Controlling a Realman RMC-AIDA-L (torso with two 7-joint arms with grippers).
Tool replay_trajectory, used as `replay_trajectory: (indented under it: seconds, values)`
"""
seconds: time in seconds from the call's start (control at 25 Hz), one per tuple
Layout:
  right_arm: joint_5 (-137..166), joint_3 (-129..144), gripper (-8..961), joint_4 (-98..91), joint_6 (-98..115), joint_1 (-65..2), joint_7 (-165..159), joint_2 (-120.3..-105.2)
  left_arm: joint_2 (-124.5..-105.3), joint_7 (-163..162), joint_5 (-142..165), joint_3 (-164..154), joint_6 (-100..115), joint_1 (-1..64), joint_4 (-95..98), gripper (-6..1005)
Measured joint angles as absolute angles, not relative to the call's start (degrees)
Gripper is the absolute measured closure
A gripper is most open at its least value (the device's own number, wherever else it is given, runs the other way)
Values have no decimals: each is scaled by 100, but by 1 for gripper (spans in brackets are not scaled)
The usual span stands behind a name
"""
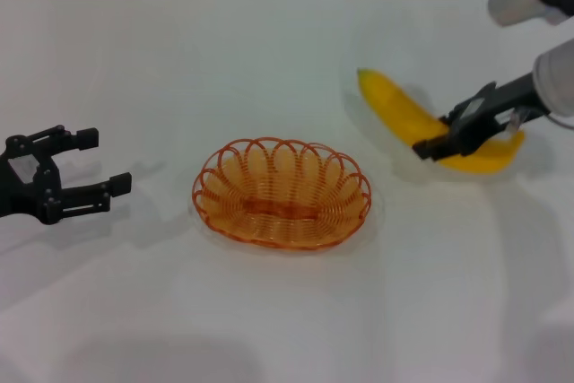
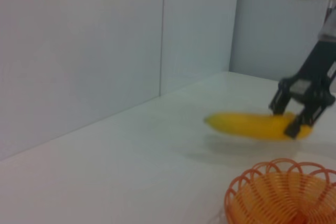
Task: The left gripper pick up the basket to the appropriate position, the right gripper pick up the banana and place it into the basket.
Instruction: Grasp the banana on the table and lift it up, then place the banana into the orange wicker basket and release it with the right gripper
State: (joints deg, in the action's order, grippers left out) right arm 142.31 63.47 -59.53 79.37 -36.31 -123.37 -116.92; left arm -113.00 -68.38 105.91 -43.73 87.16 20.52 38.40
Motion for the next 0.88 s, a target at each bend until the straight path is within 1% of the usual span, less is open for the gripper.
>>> replay_trajectory:
  seconds: [0.2,0.32,0.56,0.88]
  values:
    - [13938,6091,461,-6924,8317,-3349,-12254,-11698,-11284,-6811,10599,-4314,8720,2031,3807,123]
    - [12953,6199,460,-7543,8730,-3068,-11795,-11706,-11273,-6804,10602,-4314,8737,2002,3774,123]
    - [12239,6840,460,-7718,9074,-3026,-11532,-11707,-11262,-6806,10649,-4343,8775,1976,3765,123]
    - [12123,8314,460,-7743,8634,-3246,-11555,-11721,-11256,-6792,10656,-4386,8791,1995,3762,123]
